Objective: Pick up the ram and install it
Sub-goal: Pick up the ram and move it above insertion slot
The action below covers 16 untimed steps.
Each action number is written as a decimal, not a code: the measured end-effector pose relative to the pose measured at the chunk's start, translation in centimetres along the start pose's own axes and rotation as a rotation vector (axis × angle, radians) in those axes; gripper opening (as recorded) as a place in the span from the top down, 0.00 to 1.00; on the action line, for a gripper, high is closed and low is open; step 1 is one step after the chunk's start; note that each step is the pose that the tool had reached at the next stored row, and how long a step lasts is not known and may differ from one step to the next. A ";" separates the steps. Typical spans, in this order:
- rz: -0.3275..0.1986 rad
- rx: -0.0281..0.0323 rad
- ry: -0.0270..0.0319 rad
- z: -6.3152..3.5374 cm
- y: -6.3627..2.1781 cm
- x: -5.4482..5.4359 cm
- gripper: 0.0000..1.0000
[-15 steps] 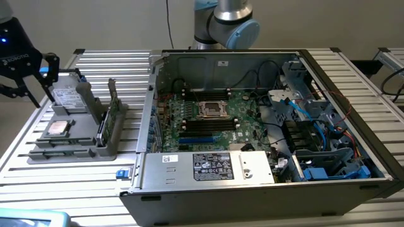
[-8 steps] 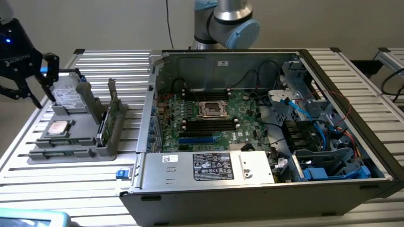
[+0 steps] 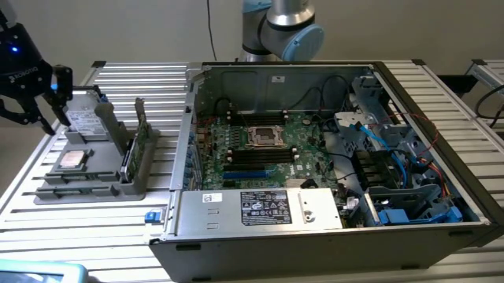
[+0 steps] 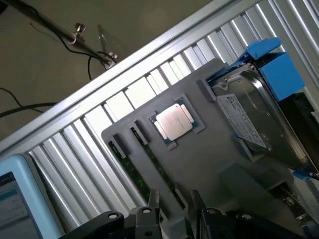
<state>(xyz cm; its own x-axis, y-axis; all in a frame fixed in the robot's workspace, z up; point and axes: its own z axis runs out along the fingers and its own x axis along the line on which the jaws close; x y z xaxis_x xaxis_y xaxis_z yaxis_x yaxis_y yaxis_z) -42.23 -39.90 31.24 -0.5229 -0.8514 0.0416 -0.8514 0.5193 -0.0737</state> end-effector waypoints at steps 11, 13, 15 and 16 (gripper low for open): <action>-0.200 0.0099 -0.0120 -0.01 0.02 0.0 0.64; -0.235 0.0118 -0.0141 0.00 0.03 0.0 0.64; -0.271 0.0140 -0.0155 0.00 0.04 0.0 0.64; -0.288 0.0156 -0.0147 0.00 0.05 0.0 0.64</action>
<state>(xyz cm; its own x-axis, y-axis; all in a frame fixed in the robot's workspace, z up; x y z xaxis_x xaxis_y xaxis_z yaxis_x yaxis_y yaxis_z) -42.29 -39.88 31.24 -0.2591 -0.9646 0.0486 -0.9639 0.2551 -0.0763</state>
